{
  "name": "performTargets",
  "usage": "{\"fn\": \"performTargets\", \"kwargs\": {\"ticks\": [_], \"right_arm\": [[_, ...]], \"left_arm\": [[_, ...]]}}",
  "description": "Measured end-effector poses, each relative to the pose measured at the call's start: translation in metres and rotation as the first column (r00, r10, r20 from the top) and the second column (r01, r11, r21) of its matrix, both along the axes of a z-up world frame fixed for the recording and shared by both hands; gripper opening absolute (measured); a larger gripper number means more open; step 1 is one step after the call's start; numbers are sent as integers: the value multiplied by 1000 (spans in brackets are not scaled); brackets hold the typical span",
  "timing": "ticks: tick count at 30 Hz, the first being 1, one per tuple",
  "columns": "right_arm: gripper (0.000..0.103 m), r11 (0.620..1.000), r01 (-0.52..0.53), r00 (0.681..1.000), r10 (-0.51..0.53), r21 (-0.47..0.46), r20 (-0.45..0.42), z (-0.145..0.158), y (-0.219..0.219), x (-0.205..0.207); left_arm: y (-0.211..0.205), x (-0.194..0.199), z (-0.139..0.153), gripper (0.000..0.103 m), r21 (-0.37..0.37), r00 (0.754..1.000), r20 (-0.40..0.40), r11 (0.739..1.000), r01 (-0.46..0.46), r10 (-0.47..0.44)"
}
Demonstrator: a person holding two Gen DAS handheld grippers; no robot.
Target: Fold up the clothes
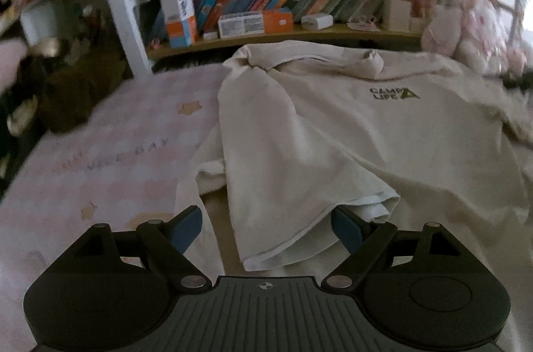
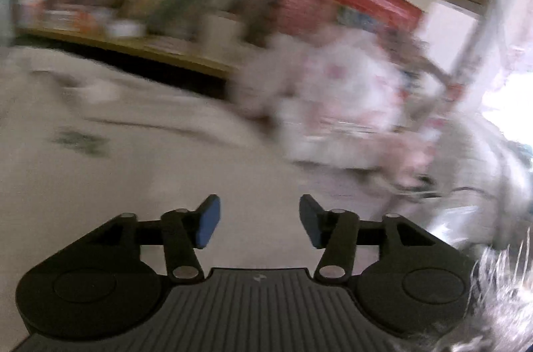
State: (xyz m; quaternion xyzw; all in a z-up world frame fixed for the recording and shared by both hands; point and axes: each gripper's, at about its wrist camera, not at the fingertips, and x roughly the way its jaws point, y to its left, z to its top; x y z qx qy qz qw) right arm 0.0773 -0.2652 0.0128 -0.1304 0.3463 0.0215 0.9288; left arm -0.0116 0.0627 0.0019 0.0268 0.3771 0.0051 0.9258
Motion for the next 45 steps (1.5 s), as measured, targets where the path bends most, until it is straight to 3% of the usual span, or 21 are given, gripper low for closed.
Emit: {"fn": "performTargets", "kwargs": {"ticks": [4, 10, 18, 26, 35, 45], "right_arm": [[58, 984, -148, 986, 154, 101, -58, -9, 46, -45], [65, 958, -233, 961, 253, 165, -113, -23, 85, -83], [66, 956, -241, 957, 263, 169, -121, -40, 85, -100], [66, 946, -250, 944, 285, 204, -164, -56, 84, -103], [79, 939, -272, 937, 308, 211, -163, -59, 82, -102], [82, 937, -277, 936, 313, 210, -163, -61, 83, -101]], "left_arm": [[9, 1, 1, 87, -90, 999, -6, 995, -44, 44], [8, -3, 4, 87, -123, 999, 1, 991, -50, 50], [0, -9, 4, 87, -148, 998, -3, 987, -57, 58], [5, -9, 5, 84, -207, 991, -24, 970, -131, 128], [1, -3, 1, 80, -187, 989, -28, 971, -151, 148], [20, 7, -15, 60, -224, 969, -113, 945, -240, 219]]}}
